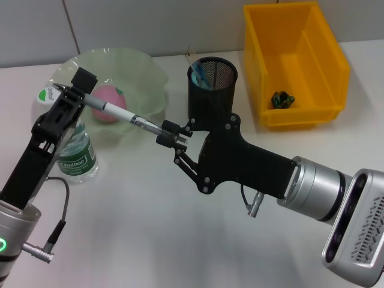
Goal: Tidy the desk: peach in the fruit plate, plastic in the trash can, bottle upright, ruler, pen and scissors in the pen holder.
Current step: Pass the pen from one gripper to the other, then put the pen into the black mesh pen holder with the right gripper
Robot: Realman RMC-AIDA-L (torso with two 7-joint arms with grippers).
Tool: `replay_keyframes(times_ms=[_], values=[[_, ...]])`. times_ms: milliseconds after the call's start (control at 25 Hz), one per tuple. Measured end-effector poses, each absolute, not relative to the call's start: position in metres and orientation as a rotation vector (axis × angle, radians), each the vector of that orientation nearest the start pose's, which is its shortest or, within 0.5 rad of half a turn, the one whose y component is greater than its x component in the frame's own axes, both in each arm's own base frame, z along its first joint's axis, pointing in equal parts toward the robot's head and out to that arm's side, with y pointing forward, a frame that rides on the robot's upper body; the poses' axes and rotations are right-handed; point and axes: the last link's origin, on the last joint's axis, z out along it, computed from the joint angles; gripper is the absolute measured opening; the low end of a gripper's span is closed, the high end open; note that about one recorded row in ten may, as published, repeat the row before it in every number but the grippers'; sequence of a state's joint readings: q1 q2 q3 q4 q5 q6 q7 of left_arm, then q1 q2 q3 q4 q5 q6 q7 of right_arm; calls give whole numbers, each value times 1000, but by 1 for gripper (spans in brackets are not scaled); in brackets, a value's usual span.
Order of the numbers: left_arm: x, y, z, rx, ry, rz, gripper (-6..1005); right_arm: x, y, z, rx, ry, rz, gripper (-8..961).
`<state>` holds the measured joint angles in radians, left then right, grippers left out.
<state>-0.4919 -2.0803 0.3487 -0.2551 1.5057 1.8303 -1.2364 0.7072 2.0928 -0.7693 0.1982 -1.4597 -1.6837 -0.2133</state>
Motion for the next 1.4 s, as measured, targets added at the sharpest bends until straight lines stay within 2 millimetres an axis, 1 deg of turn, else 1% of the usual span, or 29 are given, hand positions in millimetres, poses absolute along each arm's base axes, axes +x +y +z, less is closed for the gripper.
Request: replay_keyframes(times_ms=[160, 360, 600, 800, 1000, 1040, 1120, 1200, 1240, 1280, 1400], values=[[-237, 262, -36, -1769, -1242, -1994, 243, 196, 281, -83, -2180, -552, 1056, 119], [-237, 261, -35, -1771, -1208, -1990, 436, 197, 282, -82, -2169, -544, 1055, 119], [-235, 263, -35, -1784, -1197, -1988, 495, 197, 282, -81, -2166, -540, 1055, 119], [-236, 263, -34, -1797, -1173, -1977, 545, 196, 281, -77, -2133, -527, 1084, 119], [-240, 263, -29, -1836, -1104, -1941, 785, 196, 277, -68, -2071, -479, 1149, 119], [-242, 263, -27, -1867, -1061, -1910, 786, 197, 275, -65, -2058, -436, 1185, 119], [-244, 263, -25, -1901, -1027, -1888, 789, 198, 274, -63, -2060, -406, 1201, 119], [-245, 262, -22, -1974, -953, -1848, 792, 201, 273, -61, -2064, -340, 1229, 119], [-245, 262, -20, -2056, -877, -1808, 793, 205, 273, -57, -2064, -265, 1259, 119], [-245, 262, -20, -2056, -877, -1808, 791, 205, 273, -57, -2064, -265, 1259, 119], [-243, 263, -16, -2197, -729, -1732, 786, 214, 270, -50, -2059, -169, 1299, 119]])
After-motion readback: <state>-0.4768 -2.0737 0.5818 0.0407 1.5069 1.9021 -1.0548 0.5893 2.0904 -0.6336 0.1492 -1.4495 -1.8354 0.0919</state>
